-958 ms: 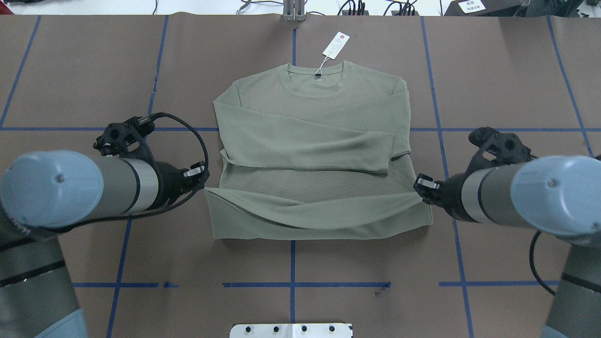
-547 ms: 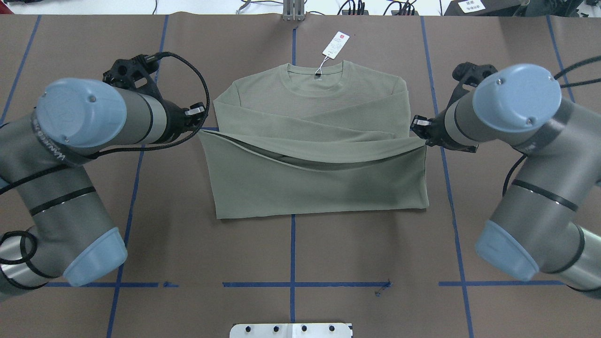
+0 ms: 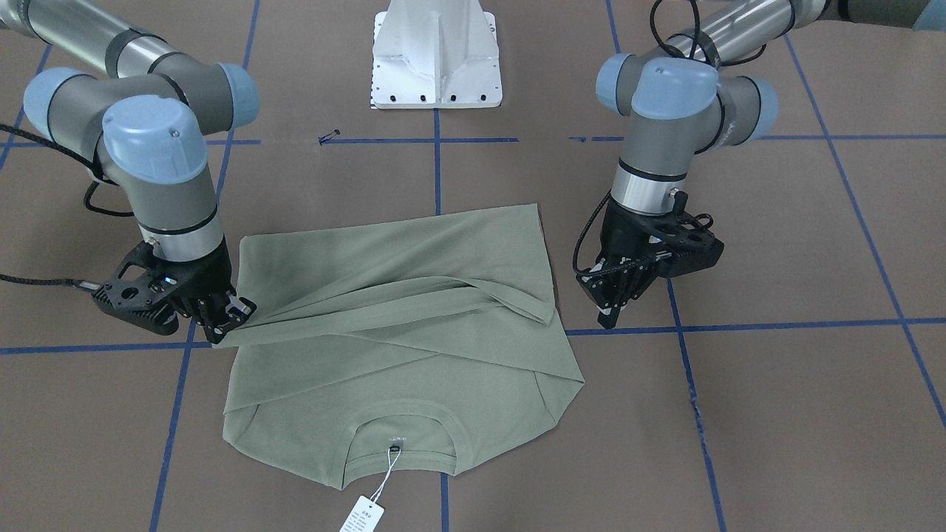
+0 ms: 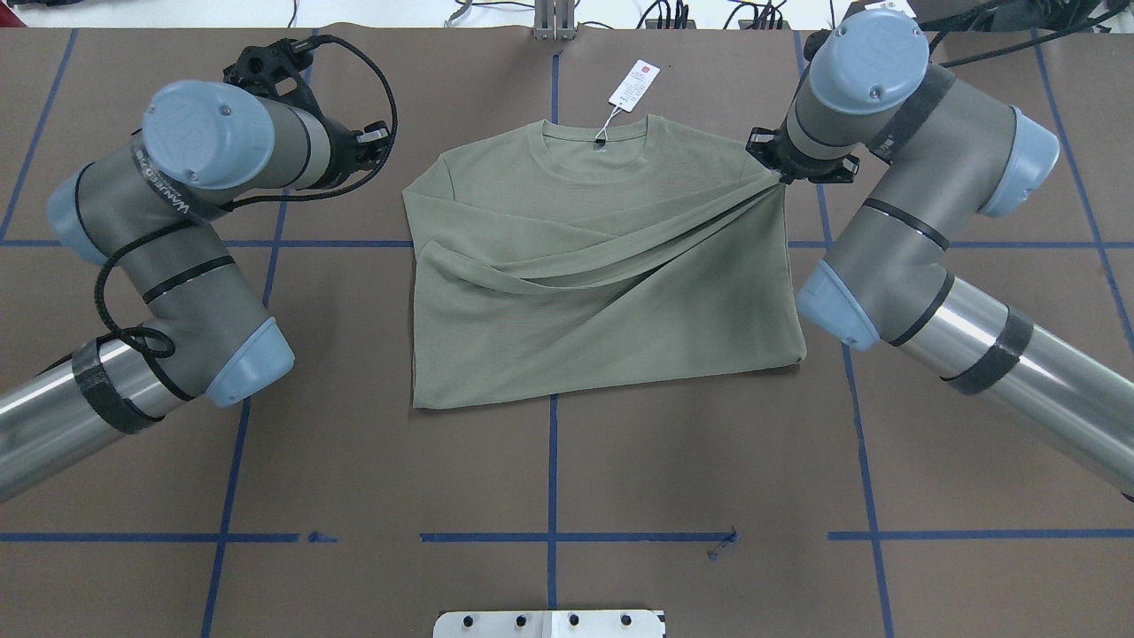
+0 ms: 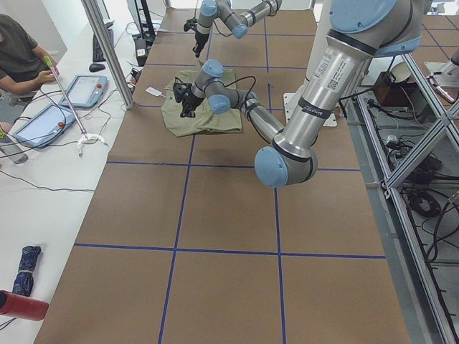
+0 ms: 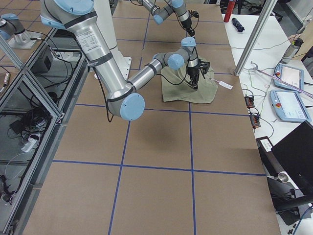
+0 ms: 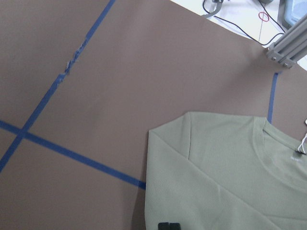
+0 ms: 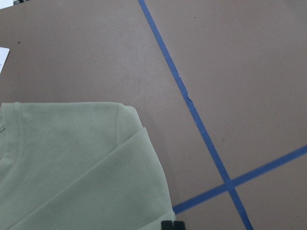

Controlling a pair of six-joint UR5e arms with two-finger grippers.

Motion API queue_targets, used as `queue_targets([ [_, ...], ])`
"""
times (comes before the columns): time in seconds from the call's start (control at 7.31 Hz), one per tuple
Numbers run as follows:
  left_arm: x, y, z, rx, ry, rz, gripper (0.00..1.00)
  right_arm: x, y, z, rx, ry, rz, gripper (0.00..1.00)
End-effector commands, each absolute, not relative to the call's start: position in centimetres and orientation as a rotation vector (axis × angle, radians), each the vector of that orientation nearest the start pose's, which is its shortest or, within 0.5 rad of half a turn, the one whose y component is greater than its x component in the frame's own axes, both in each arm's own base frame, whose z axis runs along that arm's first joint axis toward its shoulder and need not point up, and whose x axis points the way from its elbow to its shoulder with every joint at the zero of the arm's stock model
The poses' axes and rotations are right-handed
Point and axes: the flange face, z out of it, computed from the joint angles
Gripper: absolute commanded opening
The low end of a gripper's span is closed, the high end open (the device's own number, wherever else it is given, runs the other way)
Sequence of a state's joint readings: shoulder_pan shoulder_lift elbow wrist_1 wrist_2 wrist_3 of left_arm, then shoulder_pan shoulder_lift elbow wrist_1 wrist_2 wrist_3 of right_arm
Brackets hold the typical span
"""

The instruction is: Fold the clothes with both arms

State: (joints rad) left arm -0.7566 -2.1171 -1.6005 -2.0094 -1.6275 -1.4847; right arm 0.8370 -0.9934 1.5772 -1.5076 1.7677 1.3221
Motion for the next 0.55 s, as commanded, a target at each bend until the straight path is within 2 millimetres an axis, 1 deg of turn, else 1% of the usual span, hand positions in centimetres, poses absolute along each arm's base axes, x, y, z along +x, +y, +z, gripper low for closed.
queue_targets([
  [0.0, 42.08, -57.69, 28.44, 0.382, 0.974, -0.583, 0.0, -39.72, -61.92, 31.72, 0.179, -0.662, 0.506, 0.0],
  [0.14, 42.11, -57.69, 28.33, 0.381, 0.977, -0.583, 0.0, -40.25, -62.52, 32.0, 0.173, -0.652, 0.506, 0.0],
  [0.27, 42.31, -57.53, 28.32, 0.376, 0.978, -0.577, 0.0, -40.4, -62.69, 32.01, 0.172, -0.651, 0.507, 0.0],
  [0.41, 43.02, -57.15, 27.86, 0.371, 0.986, -0.567, 0.07, -40.43, -62.72, 31.79, 0.173, -0.653, 0.508, 0.0],
])
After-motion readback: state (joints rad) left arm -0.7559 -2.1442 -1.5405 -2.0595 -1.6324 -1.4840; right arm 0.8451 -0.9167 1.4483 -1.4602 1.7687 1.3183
